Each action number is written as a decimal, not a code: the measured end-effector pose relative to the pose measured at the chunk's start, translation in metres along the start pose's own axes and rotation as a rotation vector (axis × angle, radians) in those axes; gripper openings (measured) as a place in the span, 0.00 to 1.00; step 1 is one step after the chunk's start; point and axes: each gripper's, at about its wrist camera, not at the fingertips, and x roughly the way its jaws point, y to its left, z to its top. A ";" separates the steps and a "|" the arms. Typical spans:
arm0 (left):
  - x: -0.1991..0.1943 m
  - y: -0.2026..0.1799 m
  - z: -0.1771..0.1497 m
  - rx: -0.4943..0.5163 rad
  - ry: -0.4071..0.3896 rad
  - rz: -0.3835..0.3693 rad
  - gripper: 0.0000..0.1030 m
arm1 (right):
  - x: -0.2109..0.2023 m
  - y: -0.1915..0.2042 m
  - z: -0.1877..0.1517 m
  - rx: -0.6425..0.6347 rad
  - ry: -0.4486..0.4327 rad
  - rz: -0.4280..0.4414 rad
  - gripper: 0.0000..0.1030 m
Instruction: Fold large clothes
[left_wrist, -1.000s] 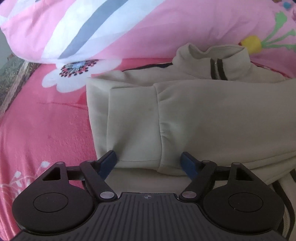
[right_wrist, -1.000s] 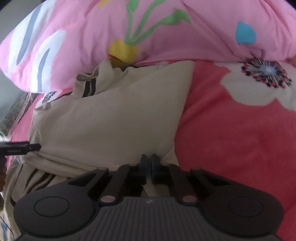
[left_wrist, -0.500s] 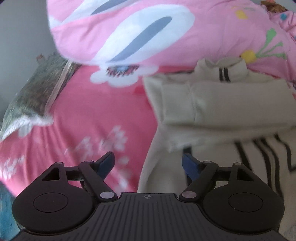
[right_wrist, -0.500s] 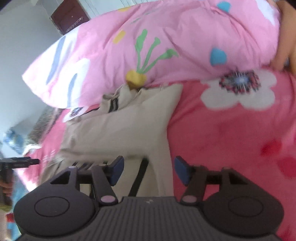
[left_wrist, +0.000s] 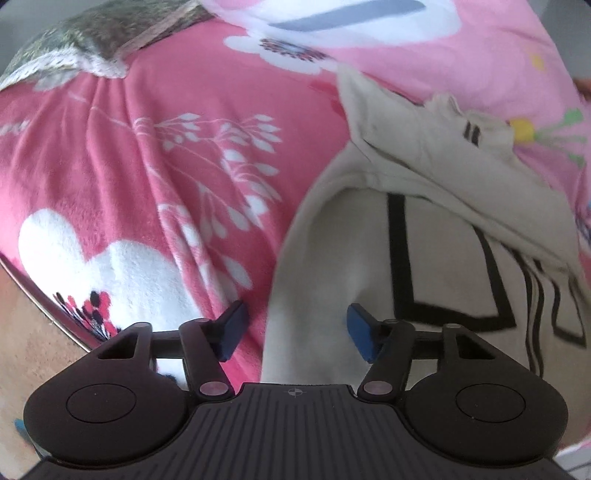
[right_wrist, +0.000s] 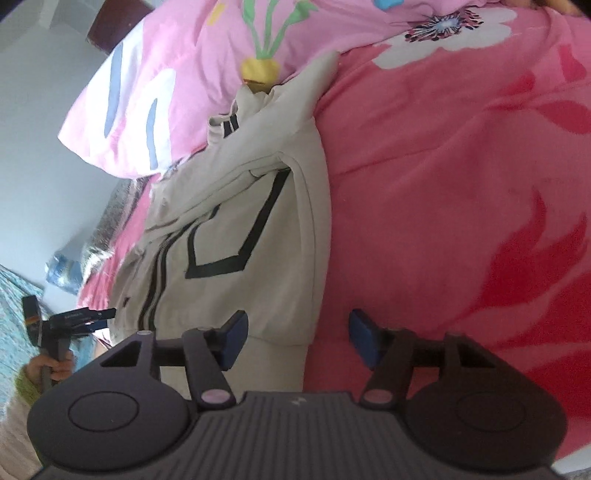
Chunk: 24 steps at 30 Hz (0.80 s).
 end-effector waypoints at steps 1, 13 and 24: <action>0.001 0.002 0.000 -0.014 0.004 -0.009 1.00 | 0.000 -0.001 0.000 0.009 -0.001 0.010 1.00; -0.004 -0.008 -0.036 0.027 0.202 -0.038 1.00 | -0.007 -0.004 -0.017 0.009 0.051 0.093 1.00; 0.022 -0.017 -0.059 0.076 0.264 0.006 1.00 | -0.002 -0.013 -0.030 0.035 0.101 0.168 1.00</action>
